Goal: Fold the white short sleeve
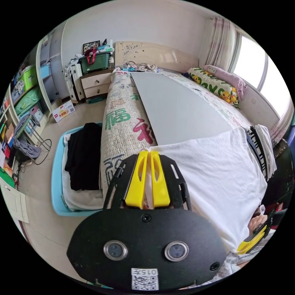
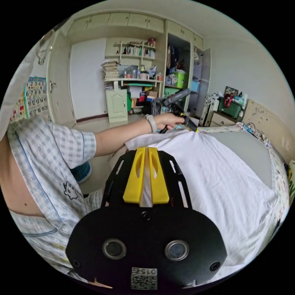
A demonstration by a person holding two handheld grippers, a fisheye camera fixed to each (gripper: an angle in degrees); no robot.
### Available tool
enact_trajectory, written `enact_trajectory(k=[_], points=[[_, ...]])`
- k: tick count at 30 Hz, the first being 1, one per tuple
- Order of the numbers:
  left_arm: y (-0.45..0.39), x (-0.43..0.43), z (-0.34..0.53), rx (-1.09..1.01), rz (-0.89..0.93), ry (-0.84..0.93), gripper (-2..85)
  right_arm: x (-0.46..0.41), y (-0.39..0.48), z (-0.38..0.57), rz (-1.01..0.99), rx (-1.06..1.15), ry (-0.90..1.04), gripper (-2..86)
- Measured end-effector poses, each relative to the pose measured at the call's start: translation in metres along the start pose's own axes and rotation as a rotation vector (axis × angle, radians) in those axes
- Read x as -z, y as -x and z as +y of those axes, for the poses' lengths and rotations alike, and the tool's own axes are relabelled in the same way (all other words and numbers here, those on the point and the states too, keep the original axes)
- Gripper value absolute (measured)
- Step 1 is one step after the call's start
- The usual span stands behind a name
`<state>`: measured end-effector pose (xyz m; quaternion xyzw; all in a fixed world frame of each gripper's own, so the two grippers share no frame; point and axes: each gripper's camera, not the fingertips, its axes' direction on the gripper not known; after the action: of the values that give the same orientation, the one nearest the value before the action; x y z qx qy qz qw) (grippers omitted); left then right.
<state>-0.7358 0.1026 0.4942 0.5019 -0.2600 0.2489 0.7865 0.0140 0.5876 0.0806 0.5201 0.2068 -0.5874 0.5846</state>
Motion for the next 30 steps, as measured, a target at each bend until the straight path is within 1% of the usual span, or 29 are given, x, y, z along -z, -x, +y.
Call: enact_trajectory(k=[1, 3, 7, 9, 10, 11, 13, 15, 17, 19, 21, 23, 25, 28, 30], points=[[0.002, 0.001, -0.002, -0.002, -0.003, 0.003, 0.6, -0.011, 0.003, 0.000, 0.015, 0.015, 0.031, 1.6], [0.004, 0.003, -0.004, -0.012, -0.016, 0.003, 0.7, -0.014, 0.007, 0.001, 0.034, 0.010, 0.007, 2.4], [0.009, 0.010, -0.008, -0.046, -0.038, -0.006, 1.1, -0.002, 0.007, -0.004, -0.012, -0.009, -0.052, 6.1], [0.016, 0.013, -0.009, -0.051, -0.036, -0.014, 1.5, 0.003, 0.015, -0.007, 0.034, 0.002, -0.087, 6.6], [0.022, 0.016, -0.011, -0.050, -0.029, -0.020, 1.8, 0.001, 0.022, -0.011, 0.092, 0.017, -0.092, 6.7], [0.030, 0.019, -0.011, -0.051, -0.009, -0.031, 2.3, -0.005, 0.028, -0.015, 0.157, 0.029, -0.086, 6.8], [0.046, 0.028, -0.010, -0.039, 0.039, -0.066, 3.3, -0.020, 0.033, -0.021, 0.226, 0.029, -0.071, 7.3], [0.069, 0.040, -0.003, -0.020, 0.127, -0.122, 4.5, -0.035, 0.034, -0.028, 0.225, 0.017, -0.030, 7.6], [0.101, 0.050, 0.002, 0.016, 0.239, -0.186, 5.1, -0.055, 0.029, -0.033, 0.182, -0.012, 0.030, 7.5], [0.121, 0.046, -0.005, 0.047, 0.286, -0.167, 4.8, -0.069, 0.026, -0.034, 0.202, -0.024, 0.078, 6.6], [0.132, 0.034, -0.021, 0.045, 0.318, -0.096, 3.6, -0.070, 0.027, -0.033, 0.212, -0.025, 0.053, 5.3], [0.141, 0.022, -0.041, 0.035, 0.329, -0.013, 1.2, -0.072, 0.029, -0.031, 0.232, -0.020, 0.047, 3.1], [0.150, 0.027, -0.048, 0.047, 0.313, -0.018, 0.2, -0.072, 0.029, -0.029, 0.215, -0.018, 0.026, 1.6], [0.159, 0.047, -0.057, 0.061, 0.224, -0.068, -0.5, -0.069, 0.031, -0.027, 0.176, -0.009, -0.019, 0.3], [0.162, 0.053, -0.067, 0.060, 0.189, -0.066, -0.7, -0.076, 0.028, -0.027, 0.143, -0.007, -0.003, 0.1]])
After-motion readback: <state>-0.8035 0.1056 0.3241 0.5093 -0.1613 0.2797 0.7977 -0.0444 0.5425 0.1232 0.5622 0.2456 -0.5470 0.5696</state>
